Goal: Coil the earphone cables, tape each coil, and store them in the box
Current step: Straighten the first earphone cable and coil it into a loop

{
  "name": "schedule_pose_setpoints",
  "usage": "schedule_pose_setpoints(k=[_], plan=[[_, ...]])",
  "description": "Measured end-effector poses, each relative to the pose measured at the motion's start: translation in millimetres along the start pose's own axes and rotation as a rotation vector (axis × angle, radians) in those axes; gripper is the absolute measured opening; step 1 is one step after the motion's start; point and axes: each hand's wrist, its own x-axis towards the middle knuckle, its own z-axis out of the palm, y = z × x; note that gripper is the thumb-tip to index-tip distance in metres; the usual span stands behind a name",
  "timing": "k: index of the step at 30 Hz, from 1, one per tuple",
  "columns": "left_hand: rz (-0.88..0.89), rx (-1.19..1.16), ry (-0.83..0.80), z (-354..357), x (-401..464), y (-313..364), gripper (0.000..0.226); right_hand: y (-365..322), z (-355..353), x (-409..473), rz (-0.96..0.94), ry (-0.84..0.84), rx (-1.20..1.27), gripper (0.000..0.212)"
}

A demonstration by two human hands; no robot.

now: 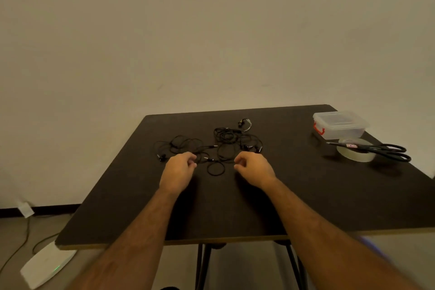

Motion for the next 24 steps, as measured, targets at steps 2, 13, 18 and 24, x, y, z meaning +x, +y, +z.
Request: schedule_pose_setpoints(k=[2,13,18,24], plan=[[0.011,-0.002,0.003,4.2,6.1,0.3,0.028,-3.3,3.9,5.2,-0.001,0.004,-0.023,0.021],[0.143,0.135,-0.129,38.8,38.2,31.6,0.039,3.6,22.4,7.6,0.065,0.173,-0.006,0.014],[0.108,0.186,-0.12,51.1,36.5,41.6,0.036,7.6,20.5,7.3,0.102,0.208,0.131,0.011],[0.125,0.206,-0.104,46.0,32.4,39.7,0.027,23.3,1.3,30.9,0.178,0.257,0.203,0.013]])
